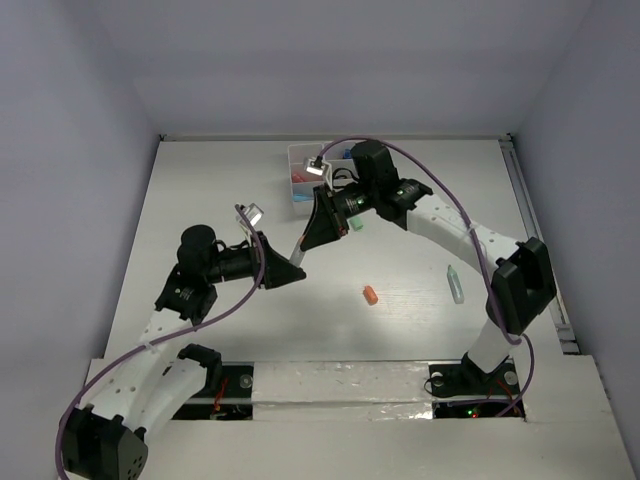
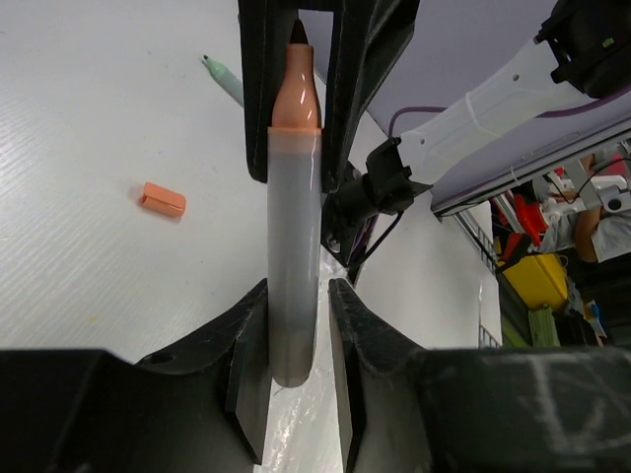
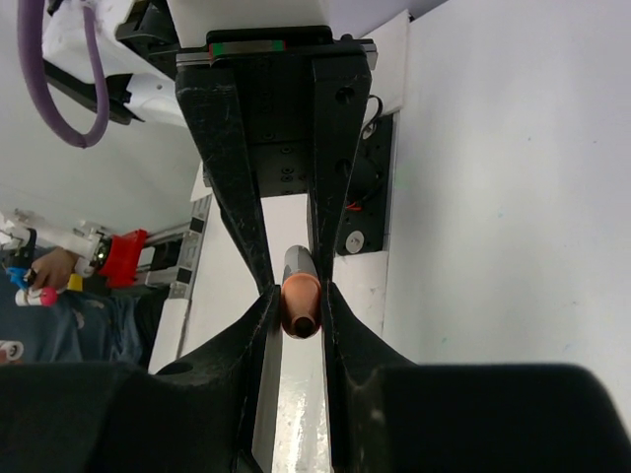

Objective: Sort the stationery into containers
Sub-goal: Pick up the pen from the center of the board.

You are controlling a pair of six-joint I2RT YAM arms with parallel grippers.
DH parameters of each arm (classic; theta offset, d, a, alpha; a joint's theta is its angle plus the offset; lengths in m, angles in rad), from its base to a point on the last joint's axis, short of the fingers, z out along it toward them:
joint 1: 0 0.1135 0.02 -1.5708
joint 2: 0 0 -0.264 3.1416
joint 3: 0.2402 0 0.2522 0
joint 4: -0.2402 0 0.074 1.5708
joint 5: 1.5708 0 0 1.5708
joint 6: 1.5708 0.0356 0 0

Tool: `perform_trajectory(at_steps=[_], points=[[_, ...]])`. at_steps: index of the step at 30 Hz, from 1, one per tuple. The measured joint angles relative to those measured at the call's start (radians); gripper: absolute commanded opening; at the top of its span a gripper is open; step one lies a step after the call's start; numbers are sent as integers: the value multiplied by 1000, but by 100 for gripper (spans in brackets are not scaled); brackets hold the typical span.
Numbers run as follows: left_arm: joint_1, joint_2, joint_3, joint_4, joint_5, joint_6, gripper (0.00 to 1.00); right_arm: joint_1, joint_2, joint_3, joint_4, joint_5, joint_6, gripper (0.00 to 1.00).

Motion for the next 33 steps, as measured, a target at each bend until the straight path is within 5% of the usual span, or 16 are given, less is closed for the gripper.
perform_trajectory(at_steps=[3, 6, 11, 12, 13, 16, 19, 23, 24, 26, 28, 30, 33], points=[[0, 10, -3, 8, 0, -1, 24, 10, 5, 0, -6, 3, -5, 0], [0, 13, -4, 14, 3, -5, 0, 14, 5, 0, -11, 5, -8, 0], [-2, 9, -4, 13, -2, 5, 0, 14, 5, 0, -11, 9, -14, 0], [-3, 6, -4, 9, -10, 11, 0, 14, 5, 0, -12, 13, -14, 9], [-3, 1, -4, 5, -17, 18, 0, 14, 5, 0, -11, 19, -15, 33], [-5, -14, -3, -8, -56, 35, 0, 16, -5, -8, -10, 66, -16, 72], [-5, -22, -2, -20, -100, 58, 0, 19, -56, -60, -1, 168, -24, 86], [-5, -23, 4, -69, -201, 97, 0, 21, -201, -190, 9, 321, -17, 80], [-5, -24, 7, -84, -228, 106, 0, 21, -240, -227, 12, 360, -10, 73], [-5, -37, 20, -124, -300, 127, 0, 21, -331, -316, 14, 455, 5, 43], [-5, -63, 34, -157, -364, 147, 0, 21, -385, -384, 3, 534, 33, 31], [-5, -100, 46, -185, -422, 168, 0, 21, -419, -466, -6, 606, 64, 31], [-5, -157, 57, -216, -488, 194, 0, 21, -434, -600, -45, 696, 113, 60]])
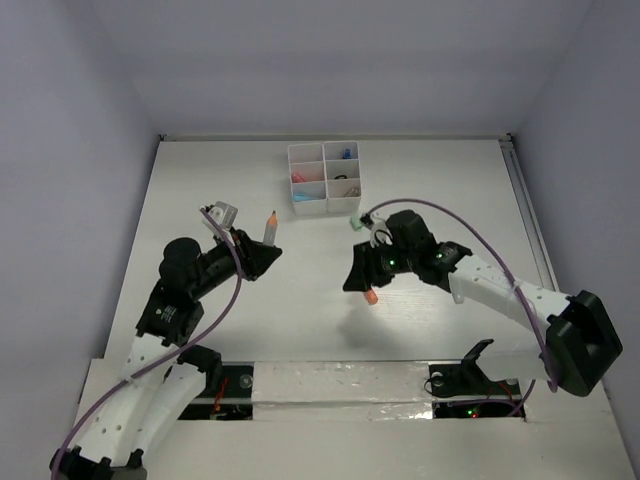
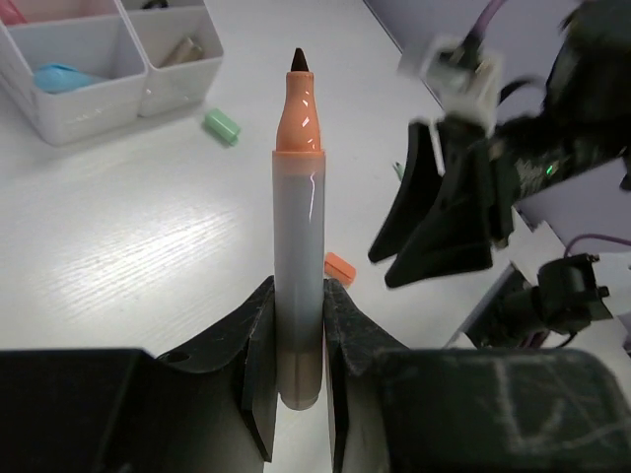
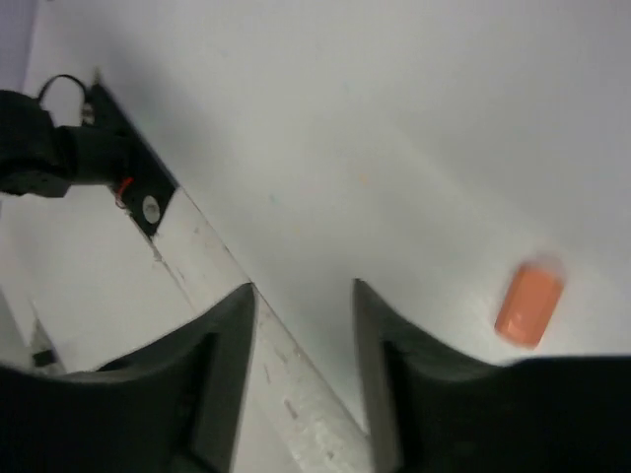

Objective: Sort the stationery into containers
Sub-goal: Pick up the pen from the center of the board, then pick up the pen cap from the center of the board.

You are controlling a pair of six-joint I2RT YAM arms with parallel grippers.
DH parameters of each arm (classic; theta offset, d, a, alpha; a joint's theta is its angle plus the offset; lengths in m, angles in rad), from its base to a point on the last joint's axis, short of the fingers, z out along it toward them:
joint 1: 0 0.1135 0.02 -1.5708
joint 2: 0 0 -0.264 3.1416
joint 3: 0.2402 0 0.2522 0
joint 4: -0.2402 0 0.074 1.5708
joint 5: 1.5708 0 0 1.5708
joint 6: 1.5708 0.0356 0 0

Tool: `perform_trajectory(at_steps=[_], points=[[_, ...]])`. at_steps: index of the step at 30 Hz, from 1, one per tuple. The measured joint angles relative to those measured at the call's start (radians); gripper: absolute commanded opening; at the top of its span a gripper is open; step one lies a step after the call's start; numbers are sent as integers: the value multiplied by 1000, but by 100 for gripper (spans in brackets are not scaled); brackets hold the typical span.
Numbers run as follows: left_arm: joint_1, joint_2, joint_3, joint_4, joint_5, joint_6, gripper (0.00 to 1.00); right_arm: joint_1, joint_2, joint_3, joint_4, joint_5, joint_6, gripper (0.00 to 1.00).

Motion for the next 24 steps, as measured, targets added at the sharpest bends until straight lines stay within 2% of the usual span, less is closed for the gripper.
perform_trajectory(at_steps=[1, 4, 14, 24], points=[[0, -15, 1, -8, -21, 8, 0, 0, 1, -40, -16, 21, 18, 75], [0, -46, 1, -27, -56, 21, 0, 3, 27, -130, -43, 58, 64, 87], [0, -54, 1, -51, -71, 34, 0, 18, 215, -145, 10, 132, 154, 91], [0, -54, 1, -56, -71, 35, 0, 20, 220, -115, -19, 263, 159, 96]])
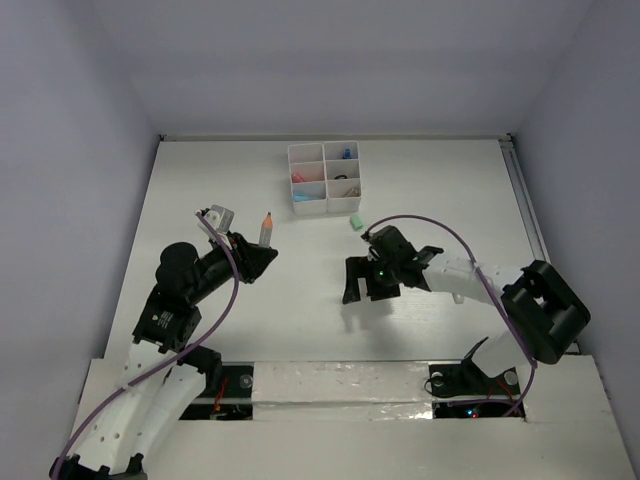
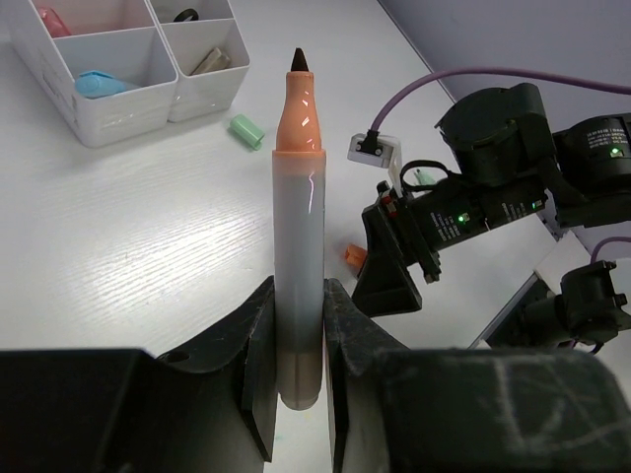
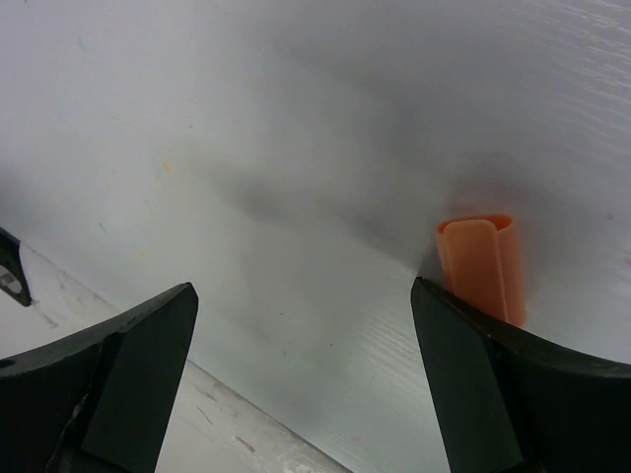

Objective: Sort the stationery into containers
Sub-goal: Pick up the pen cap from the center of the board.

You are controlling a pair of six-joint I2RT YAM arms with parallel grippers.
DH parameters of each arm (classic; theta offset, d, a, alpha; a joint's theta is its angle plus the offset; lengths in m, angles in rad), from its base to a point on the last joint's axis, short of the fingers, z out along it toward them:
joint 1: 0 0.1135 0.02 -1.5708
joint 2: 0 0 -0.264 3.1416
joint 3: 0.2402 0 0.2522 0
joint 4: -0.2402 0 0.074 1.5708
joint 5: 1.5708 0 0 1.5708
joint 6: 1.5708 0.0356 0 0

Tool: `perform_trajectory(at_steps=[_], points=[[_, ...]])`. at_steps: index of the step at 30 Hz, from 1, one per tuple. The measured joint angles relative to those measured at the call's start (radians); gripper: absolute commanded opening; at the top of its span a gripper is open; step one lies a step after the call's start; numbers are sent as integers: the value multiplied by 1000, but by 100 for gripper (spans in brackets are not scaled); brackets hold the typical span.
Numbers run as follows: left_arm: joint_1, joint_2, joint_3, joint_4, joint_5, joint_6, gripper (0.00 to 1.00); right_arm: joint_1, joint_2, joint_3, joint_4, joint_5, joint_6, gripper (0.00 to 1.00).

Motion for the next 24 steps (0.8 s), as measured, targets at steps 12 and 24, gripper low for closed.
perform_trajectory(at_steps=[12, 24], points=[[0, 1, 0, 0, 0, 0, 0, 0, -37, 8, -124, 117, -11, 100], [0, 3, 0, 0, 0, 0, 0, 0, -37, 3, -115, 191, -13, 100]])
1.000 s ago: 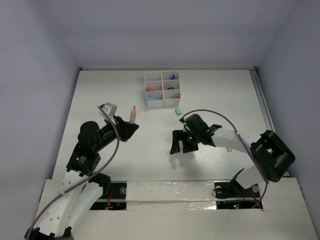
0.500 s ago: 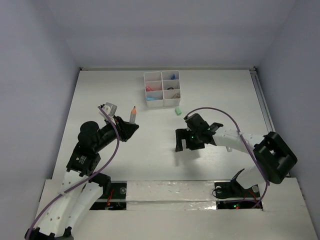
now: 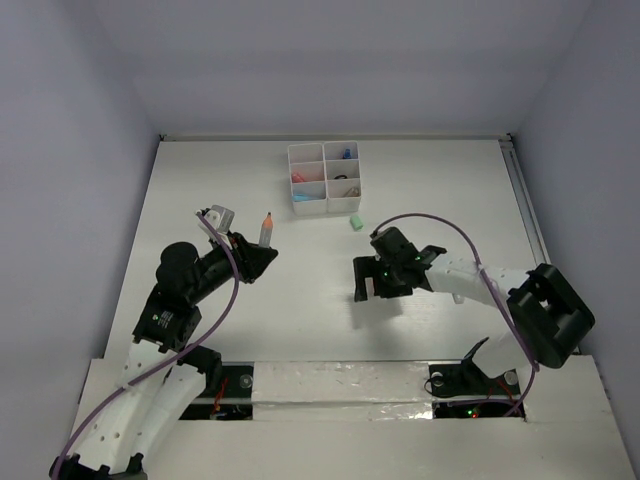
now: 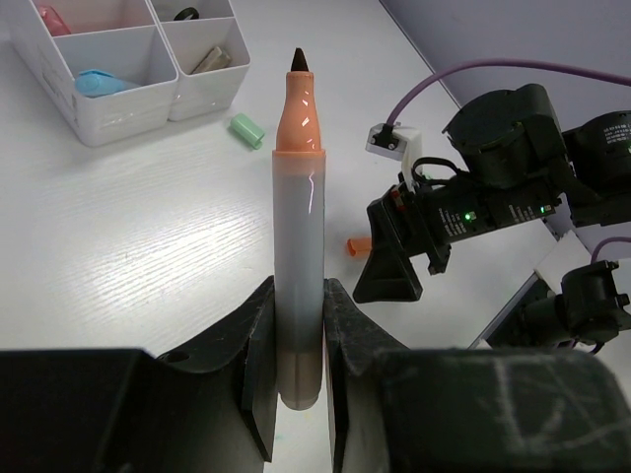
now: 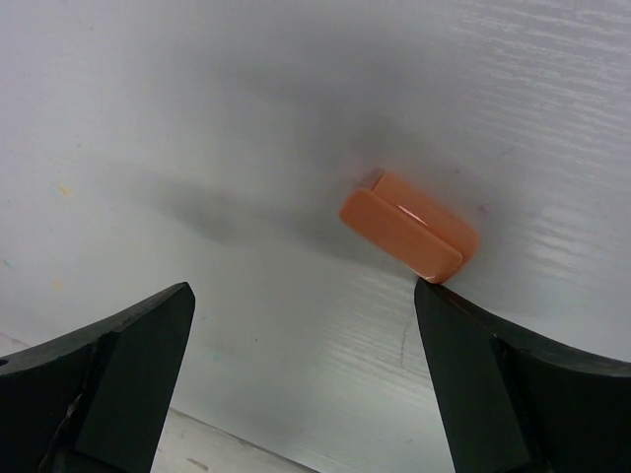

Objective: Sort the stationery into containers
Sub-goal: Pick up the pen cap from the center of the board.

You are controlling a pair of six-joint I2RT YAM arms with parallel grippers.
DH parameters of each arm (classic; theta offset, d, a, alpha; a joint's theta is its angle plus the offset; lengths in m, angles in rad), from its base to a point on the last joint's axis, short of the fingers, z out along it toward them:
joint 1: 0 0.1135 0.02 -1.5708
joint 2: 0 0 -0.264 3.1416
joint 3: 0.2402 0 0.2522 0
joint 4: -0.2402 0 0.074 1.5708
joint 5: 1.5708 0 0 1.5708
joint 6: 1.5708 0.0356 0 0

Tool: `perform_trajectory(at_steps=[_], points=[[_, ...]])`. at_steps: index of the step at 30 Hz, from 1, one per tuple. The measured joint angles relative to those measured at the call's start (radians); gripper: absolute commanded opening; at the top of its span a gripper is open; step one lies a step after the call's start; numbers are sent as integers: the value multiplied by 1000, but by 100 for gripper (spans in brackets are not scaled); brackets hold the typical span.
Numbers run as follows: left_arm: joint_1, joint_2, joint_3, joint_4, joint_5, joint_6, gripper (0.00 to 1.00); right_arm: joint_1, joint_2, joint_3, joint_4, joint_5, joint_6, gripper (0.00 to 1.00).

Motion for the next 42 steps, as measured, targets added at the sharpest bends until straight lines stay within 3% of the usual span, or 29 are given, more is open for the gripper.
perform_trajectory(at_steps=[10, 13, 16, 20, 29, 34, 35, 37, 42], points=[[0, 6, 0, 0, 0, 0, 0, 0, 73, 68, 4, 93, -38, 100], [0, 6, 0, 0, 0, 0, 0, 0, 88, 80, 7, 109, -55, 95], [0, 7, 0, 0, 0, 0, 0, 0, 99, 89, 6, 123, -66, 87], [0, 7, 0, 0, 0, 0, 0, 0, 123, 111, -8, 148, -88, 66], [0, 7, 0, 0, 0, 0, 0, 0, 191, 187, -58, 184, -125, 63], [0, 7, 0, 0, 0, 0, 0, 0, 226, 226, -83, 200, -140, 52], [0, 7, 0, 0, 0, 0, 0, 0, 234, 235, -88, 204, -143, 41], [0, 7, 0, 0, 0, 0, 0, 0, 243, 245, -93, 212, -153, 33], [0, 7, 0, 0, 0, 0, 0, 0, 253, 255, -101, 220, -161, 36]])
